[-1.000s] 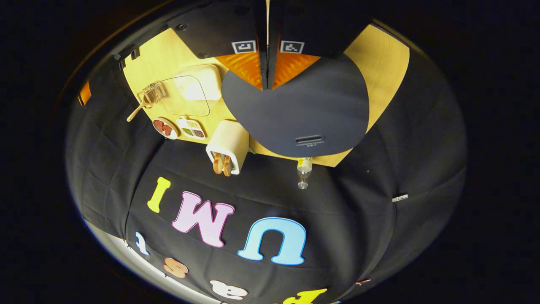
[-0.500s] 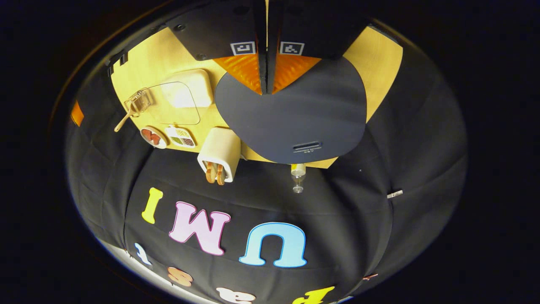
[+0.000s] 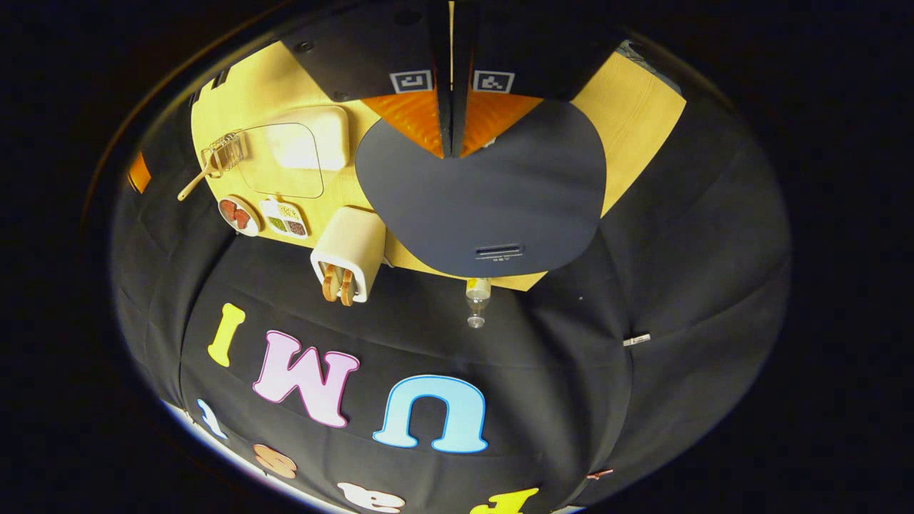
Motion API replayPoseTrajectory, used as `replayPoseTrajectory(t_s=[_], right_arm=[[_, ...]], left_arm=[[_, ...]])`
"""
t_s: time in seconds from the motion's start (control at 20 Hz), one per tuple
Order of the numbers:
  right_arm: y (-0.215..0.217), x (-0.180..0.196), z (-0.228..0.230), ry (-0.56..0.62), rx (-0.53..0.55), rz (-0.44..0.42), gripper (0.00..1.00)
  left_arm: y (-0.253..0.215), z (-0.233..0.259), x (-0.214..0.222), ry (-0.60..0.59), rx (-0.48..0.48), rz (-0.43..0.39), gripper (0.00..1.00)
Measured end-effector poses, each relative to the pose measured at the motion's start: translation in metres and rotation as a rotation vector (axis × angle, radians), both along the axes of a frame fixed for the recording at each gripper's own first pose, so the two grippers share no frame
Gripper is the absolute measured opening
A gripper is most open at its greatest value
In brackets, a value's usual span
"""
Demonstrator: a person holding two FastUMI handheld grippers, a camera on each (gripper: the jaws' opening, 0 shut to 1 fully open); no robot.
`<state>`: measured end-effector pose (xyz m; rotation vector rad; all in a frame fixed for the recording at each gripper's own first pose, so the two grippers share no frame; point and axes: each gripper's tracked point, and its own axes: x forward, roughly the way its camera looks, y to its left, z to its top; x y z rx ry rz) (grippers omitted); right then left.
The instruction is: Close the left gripper, press the button to open the rice cooker; take a wooden spoon from the chopstick holder with the right hand, scoop a spoonful of rice and pour it into the rice cooker, then put the wooden spoon back into the chopstick holder.
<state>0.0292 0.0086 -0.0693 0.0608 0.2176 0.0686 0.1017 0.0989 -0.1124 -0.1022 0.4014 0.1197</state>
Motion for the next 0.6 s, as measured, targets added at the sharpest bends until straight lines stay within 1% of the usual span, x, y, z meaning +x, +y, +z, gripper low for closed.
replayPoseTrajectory(t_s=[0.15, 0.25, 0.3, 0.4, 0.6], right_arm=[[-0.014, 0.008, -0.007, 0.008, -0.004, -0.012, 0.98], [-0.022, 0.012, -0.010, 0.012, -0.007, -0.023, 0.98], [-0.026, 0.014, -0.011, 0.012, -0.008, -0.029, 0.98], [-0.035, 0.019, -0.013, 0.015, -0.010, -0.042, 0.98], [-0.051, 0.028, -0.021, 0.028, -0.006, -0.063, 0.98]], left_arm=[[0.003, 0.070, -0.007, -0.173, 0.013, 0.067, 0.07], [0.002, 0.117, -0.012, -0.298, 0.016, 0.093, 0.07], [-0.003, 0.132, -0.016, -0.342, 0.014, 0.096, 0.07], [-0.014, 0.140, -0.026, -0.370, 0.013, 0.083, 0.07], [-0.041, 0.128, -0.043, -0.395, 0.009, 0.015, 0.08]])
